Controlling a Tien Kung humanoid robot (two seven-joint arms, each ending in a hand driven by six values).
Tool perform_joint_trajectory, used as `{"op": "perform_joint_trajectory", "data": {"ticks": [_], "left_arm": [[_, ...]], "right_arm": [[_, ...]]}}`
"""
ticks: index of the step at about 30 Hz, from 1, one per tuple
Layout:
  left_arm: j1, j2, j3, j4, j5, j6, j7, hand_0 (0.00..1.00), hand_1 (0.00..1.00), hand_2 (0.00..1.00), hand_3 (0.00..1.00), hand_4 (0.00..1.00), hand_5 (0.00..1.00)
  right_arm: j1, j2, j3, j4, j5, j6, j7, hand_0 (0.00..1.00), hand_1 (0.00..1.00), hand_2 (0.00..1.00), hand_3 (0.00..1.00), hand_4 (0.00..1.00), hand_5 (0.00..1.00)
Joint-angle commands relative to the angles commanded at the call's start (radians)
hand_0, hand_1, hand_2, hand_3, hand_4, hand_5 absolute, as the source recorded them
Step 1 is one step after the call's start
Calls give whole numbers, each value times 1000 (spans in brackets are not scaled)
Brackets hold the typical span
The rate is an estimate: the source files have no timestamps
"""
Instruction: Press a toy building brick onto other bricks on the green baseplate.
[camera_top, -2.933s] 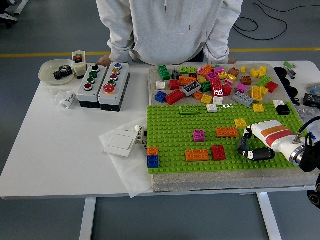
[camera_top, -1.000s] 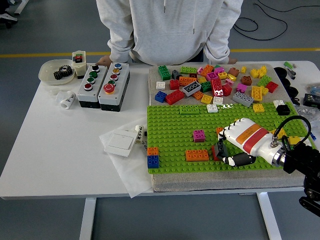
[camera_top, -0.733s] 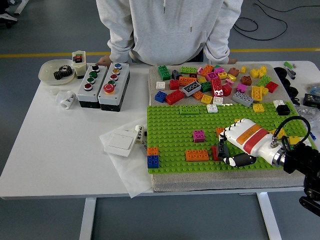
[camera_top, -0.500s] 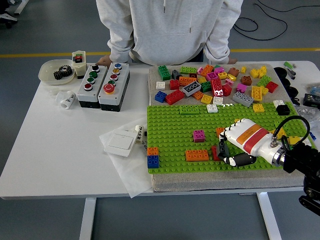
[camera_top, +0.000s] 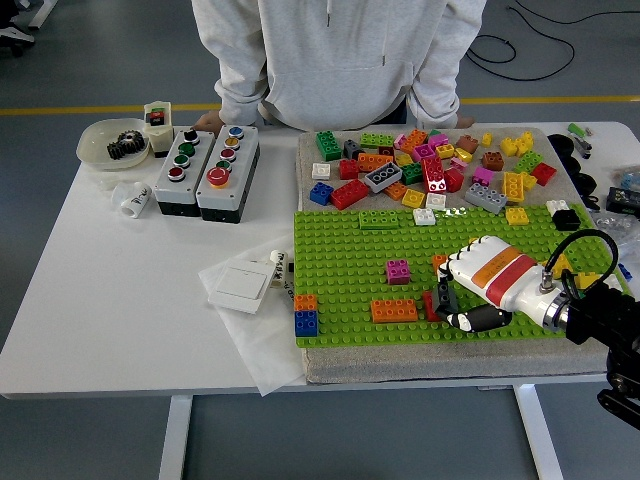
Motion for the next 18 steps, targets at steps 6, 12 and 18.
{"op": "perform_joint_trajectory", "data": {"ticks": [6,12,18], "left_arm": [[0,0,-2,0,1,0,0,782,777,786,586,616,628],[-2,0,0,0,0,1,0,782,775,786,586,616,628],[-2,0,0,0,1,0,1,783,775,786,586,615,628]], "right_arm": [[5,1,-5,1,-1,4,-1,491,514,567,486,697,469],[6,1,-6,-2,2,11,-2,489,517,570,487,701,458],[7,2,-2,-1,2,22,-5,506,531,585,491,709,440]]}}
